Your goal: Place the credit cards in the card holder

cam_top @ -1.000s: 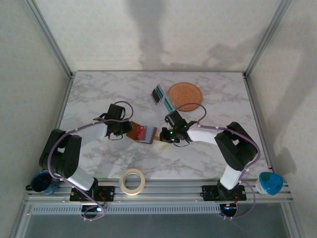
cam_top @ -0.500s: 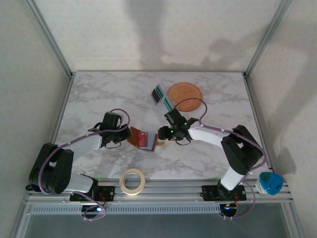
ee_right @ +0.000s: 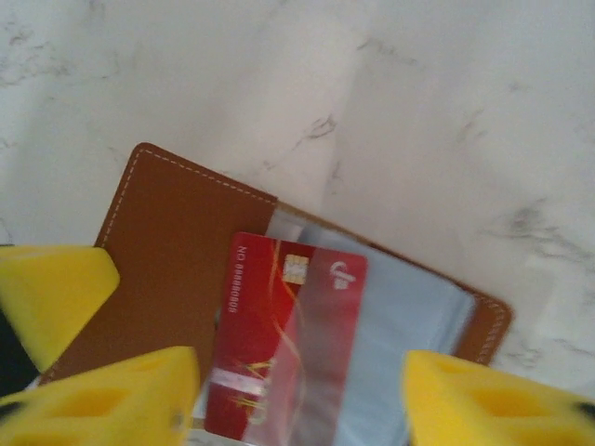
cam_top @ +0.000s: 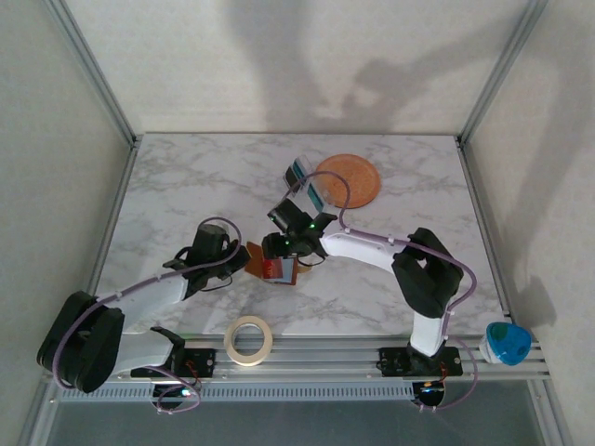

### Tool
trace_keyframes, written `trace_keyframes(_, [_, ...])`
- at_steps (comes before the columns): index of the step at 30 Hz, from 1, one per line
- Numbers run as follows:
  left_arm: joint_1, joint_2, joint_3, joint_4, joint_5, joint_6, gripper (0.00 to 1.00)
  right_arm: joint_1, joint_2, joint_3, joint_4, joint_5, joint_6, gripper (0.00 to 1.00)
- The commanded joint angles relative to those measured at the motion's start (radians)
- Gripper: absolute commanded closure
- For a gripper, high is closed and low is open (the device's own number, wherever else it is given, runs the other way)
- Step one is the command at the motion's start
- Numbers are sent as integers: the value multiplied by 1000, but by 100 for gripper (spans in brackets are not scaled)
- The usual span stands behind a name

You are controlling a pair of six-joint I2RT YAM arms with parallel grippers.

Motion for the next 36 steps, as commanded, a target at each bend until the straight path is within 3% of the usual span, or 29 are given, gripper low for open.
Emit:
trace_keyframes(1, [-13,-33,-22,61,-46,-68,100,-16,10,-15,130,-149,92,65])
trace_keyframes(2, [-14,-31,-23,65,-46,-69,100,-18,19,-14,146,-168,107,71])
trace_keyframes(4, [-17,-23,-24,73,-42,-72,100,-17,43,6,138,-186,117,72])
trace_keyframes(6, [-22,-17,-27,94,-32,-82,100,-7,57,22,94,-138,95,55])
trace_keyframes(7, [-24,-18,-32,107,-28,-90,100,0,57,19,83,-105,82,53])
trace_keyframes(12, [-37,-16,-37,125,-28,-105,100,4,59,-62,258,-209,127,73])
trace_keyframes(19, [-43,-6,-39,128,-30,-109,100,-7,66,-90,363,-211,216,82])
trace_keyframes(26, [-48,16,-42,148,-26,-115,100,-11,129,-140,437,-167,251,89])
trace_keyframes(36, [-51,29,-46,151,-34,-110,100,-11,90,-196,367,-30,194,89])
